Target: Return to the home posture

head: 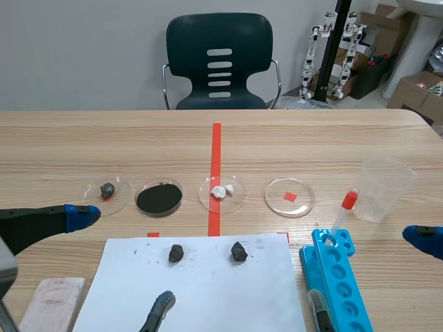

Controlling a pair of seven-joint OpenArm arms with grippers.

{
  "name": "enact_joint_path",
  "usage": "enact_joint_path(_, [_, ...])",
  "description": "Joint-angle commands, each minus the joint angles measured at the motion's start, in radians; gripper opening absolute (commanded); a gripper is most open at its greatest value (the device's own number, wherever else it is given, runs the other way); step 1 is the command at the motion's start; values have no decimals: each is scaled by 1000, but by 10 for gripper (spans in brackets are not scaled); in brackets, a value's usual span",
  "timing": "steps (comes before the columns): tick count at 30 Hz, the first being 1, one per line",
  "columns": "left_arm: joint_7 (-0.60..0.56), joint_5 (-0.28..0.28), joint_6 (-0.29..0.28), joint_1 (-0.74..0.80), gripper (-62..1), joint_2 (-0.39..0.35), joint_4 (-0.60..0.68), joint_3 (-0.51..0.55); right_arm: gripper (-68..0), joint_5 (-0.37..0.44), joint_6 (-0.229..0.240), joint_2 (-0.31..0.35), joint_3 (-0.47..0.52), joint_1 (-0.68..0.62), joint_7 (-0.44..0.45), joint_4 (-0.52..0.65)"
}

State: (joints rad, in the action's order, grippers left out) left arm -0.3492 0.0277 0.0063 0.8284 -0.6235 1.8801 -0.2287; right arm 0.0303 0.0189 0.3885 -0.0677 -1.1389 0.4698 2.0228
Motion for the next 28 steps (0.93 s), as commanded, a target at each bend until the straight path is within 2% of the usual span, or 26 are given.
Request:
enact_joint_path(1, [-17, 6, 5, 2, 14, 3, 6, 3, 4, 6, -3, 5, 1, 9, 14, 23])
enact_joint_path(28, [10, 6, 5, 2, 14, 3, 6, 3, 4, 6, -3, 5, 1, 9, 14, 23])
